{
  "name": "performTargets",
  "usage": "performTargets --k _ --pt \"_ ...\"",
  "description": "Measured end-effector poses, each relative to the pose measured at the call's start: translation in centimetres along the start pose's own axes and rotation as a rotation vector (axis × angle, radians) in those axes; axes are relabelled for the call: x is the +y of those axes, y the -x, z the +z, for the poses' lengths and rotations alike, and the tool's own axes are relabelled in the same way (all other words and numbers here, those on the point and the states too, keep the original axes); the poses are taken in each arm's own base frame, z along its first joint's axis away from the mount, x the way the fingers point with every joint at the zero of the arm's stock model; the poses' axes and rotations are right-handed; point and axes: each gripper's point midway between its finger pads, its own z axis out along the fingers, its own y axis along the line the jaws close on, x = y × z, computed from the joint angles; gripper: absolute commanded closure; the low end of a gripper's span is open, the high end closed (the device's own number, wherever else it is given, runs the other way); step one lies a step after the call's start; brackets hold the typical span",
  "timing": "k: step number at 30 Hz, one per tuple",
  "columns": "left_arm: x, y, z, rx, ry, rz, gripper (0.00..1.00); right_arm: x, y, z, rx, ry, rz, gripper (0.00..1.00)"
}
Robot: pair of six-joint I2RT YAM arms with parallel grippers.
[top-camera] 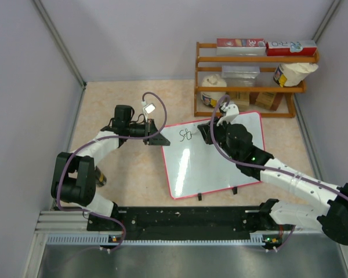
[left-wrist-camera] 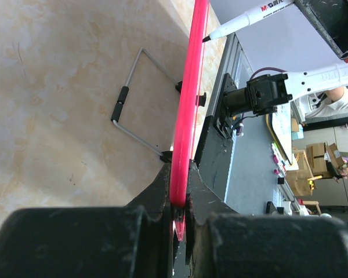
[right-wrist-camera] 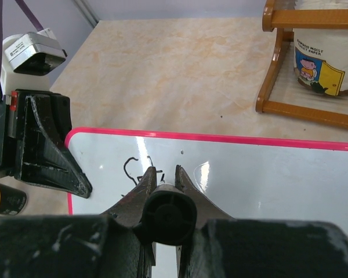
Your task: Write a sentence on the whiteboard
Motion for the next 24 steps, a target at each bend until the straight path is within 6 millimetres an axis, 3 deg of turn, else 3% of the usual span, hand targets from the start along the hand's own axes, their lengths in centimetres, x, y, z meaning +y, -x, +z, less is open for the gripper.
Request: performTargets --k 24 --pt "-0.04 -0.04 0.05 0.002 -0.001 0.001 1.00 -0.57 0.37 -0.15 -0.006 -0.034 -0.001 1.00"
